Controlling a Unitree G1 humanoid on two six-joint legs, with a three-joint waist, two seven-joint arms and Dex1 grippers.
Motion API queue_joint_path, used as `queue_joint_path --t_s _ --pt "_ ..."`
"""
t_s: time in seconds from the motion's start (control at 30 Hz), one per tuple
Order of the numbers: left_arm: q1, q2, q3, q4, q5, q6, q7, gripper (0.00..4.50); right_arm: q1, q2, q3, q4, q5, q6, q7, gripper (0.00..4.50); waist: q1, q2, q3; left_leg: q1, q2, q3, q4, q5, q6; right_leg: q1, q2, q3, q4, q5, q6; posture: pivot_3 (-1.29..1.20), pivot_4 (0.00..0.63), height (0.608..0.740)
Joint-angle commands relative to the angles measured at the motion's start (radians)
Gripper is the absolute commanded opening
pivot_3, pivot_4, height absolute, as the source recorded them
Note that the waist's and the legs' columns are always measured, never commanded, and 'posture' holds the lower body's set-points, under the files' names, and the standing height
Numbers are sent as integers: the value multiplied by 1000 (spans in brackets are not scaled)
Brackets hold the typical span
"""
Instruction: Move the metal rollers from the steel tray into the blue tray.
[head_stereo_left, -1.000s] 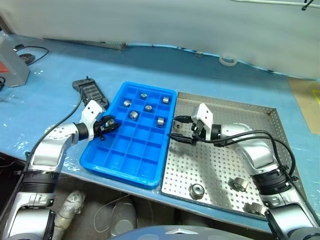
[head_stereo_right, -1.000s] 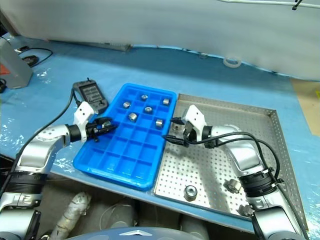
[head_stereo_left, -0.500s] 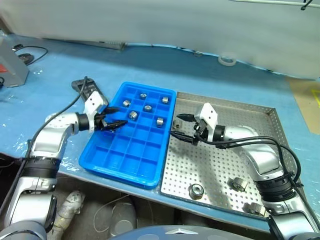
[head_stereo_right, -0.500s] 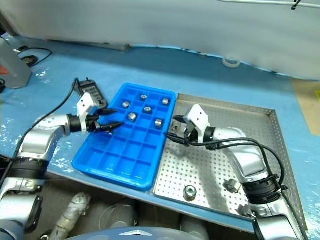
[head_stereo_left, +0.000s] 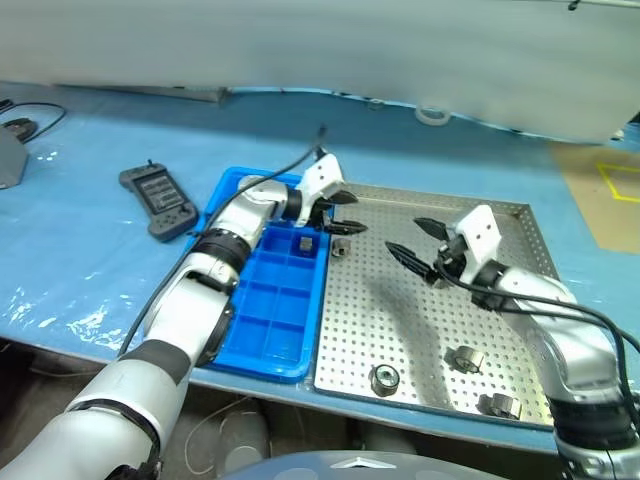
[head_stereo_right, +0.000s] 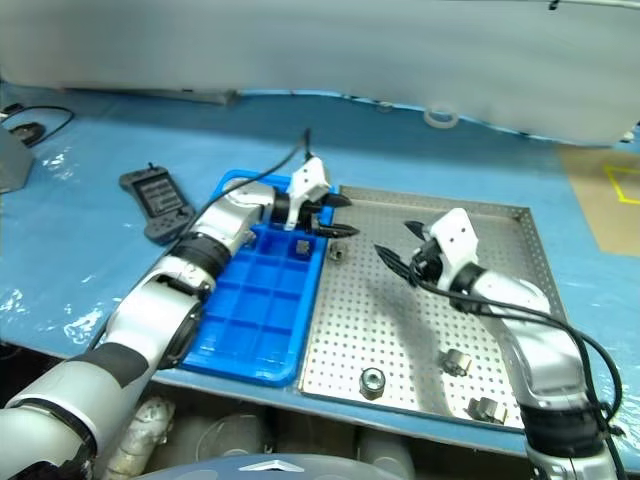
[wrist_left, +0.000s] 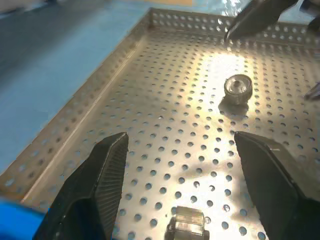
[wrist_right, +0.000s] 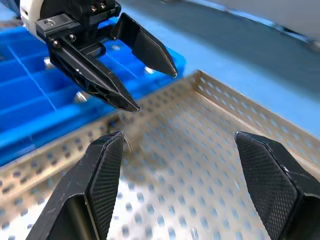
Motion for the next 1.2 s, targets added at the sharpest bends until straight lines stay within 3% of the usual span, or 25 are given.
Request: queue_joint_path --t_s 0.03,0.4,0.57,0.83,1.2 --pt "-102 -7 -51 95 99 -68 11 3552 73 12 -71 -122 17 18 -55 3698 -20 0 0 0 0 0 0 0 1 0 0 1 -1 0 0 -438 150 740" --pt "-321 5 -139 259 294 -26 -102 3552 170 61 -24 -166 -21 7 -130 3698 -52 1 0 1 0 2 3 -9 9 2 -2 6 -9 -1 -1 -455 150 740" --pt "-311 -29 -220 269 392 -10 -164 3552 138 73 9 -128 -35 -8 -138 3698 -51 2 0 -1 0 3 5 -9 15 1 -3 7 -9 0 -1 -439 150 740" --pt "-268 -101 -234 292 450 53 -118 3552 104 92 56 -78 -69 -47 -145 3698 -52 2 1 -2 -1 4 9 -12 20 2 -5 7 -8 0 -2 -443 150 740" --pt "-236 -118 -254 314 514 66 -17 3552 124 88 63 -52 -93 -80 -130 3698 -54 2 1 -1 0 4 10 -12 20 2 -5 8 -8 0 -2 -431 150 740"
